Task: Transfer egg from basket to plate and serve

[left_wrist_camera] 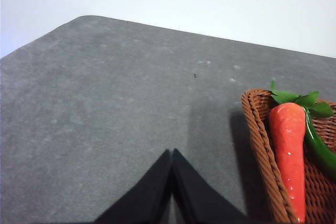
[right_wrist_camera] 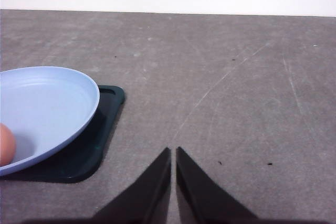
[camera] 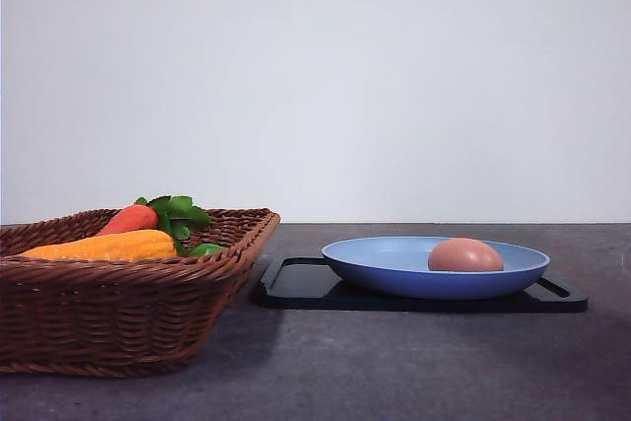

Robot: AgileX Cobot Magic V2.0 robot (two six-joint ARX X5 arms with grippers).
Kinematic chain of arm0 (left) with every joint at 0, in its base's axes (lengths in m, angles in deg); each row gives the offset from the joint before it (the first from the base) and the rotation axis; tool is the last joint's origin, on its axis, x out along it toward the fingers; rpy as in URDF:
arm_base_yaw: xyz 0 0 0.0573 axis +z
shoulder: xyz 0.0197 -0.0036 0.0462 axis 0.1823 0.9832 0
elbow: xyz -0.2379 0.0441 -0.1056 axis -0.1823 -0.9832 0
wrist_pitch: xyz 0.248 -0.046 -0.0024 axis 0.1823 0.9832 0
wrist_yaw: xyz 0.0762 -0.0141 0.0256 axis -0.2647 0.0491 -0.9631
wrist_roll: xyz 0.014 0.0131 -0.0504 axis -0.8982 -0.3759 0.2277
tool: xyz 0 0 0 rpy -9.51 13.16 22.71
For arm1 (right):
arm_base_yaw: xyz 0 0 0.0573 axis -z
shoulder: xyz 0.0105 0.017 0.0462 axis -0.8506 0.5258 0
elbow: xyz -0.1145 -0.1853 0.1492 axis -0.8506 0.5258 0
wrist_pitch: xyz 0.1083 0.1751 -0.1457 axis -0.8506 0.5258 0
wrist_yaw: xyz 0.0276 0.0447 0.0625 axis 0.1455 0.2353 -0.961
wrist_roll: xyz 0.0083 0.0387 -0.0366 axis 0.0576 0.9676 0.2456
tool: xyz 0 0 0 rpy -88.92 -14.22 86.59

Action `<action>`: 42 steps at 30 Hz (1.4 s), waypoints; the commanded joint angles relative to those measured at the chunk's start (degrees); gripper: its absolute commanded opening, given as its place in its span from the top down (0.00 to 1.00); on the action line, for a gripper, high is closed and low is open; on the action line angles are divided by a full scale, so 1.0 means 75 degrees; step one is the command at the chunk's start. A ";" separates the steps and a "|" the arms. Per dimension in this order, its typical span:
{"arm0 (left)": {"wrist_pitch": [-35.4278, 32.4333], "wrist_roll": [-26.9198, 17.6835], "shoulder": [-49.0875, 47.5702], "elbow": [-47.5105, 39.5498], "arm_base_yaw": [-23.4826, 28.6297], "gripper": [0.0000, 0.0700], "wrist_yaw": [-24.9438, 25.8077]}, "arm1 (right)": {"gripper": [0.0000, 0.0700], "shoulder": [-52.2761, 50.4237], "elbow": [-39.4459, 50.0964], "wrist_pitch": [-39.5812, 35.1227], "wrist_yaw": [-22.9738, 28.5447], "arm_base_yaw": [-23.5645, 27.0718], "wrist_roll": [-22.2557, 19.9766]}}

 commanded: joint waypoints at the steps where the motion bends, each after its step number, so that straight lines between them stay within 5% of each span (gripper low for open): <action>1: 0.0058 0.0015 -0.0017 -0.0204 0.0003 1.00 0.0027 | 1.00 -0.0009 0.0035 -0.0068 0.0009 0.0003 0.0102; 42: 0.0058 0.0015 -0.0017 -0.0204 0.0003 1.00 0.0028 | 1.00 -0.0009 0.0037 -0.0067 0.0009 0.0003 0.0102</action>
